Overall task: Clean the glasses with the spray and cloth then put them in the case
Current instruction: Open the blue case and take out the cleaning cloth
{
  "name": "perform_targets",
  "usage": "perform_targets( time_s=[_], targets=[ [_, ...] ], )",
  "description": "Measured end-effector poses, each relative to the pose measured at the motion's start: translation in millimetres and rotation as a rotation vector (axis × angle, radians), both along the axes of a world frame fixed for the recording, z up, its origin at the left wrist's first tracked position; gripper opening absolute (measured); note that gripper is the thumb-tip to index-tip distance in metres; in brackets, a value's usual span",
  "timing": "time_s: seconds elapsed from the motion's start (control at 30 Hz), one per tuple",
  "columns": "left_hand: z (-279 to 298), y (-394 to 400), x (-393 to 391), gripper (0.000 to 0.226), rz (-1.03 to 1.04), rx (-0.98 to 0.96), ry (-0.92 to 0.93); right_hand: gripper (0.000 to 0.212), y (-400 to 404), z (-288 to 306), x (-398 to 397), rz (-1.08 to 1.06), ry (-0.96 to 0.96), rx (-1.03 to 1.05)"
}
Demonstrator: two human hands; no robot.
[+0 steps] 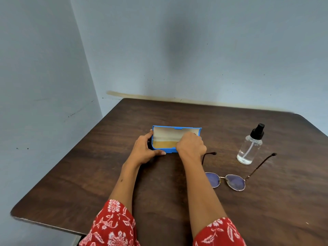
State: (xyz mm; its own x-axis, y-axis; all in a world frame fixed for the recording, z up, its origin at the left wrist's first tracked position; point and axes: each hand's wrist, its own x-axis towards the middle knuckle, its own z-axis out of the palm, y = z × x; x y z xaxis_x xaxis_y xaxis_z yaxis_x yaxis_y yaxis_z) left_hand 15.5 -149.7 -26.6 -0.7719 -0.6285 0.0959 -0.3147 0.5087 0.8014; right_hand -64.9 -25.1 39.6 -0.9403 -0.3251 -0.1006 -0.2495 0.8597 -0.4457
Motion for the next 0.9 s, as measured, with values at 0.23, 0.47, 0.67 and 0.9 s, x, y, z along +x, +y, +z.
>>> perform_targets(
  time_s=[0.23, 0.47, 0.67, 0.9],
  targets=[
    [-0.2, -1.4, 1.1, 0.109, 0.007, 0.037, -0.009, 0.034, 2.7, 3.8, -6.7, -0.014, 0.001, 0.008],
    [0.3, -1.4, 0.5, 0.102, 0.003, 0.05, 0.023, 0.028, 4.0, 4.7, 3.6, -0.021, 0.049, -0.06],
    [-0.3, -1.1, 0.4, 0.102, 0.008, 0.066, 0.012, 0.019, 10.1, 34.1, 17.4, 0.005, 0.139, -0.121],
    [5.8, 5.8, 2.8, 0.099, 0.018, 0.044, -0.003, 0.015, 33.8, 84.4, 34.7, 0.113, 0.314, -0.225]
  ],
)
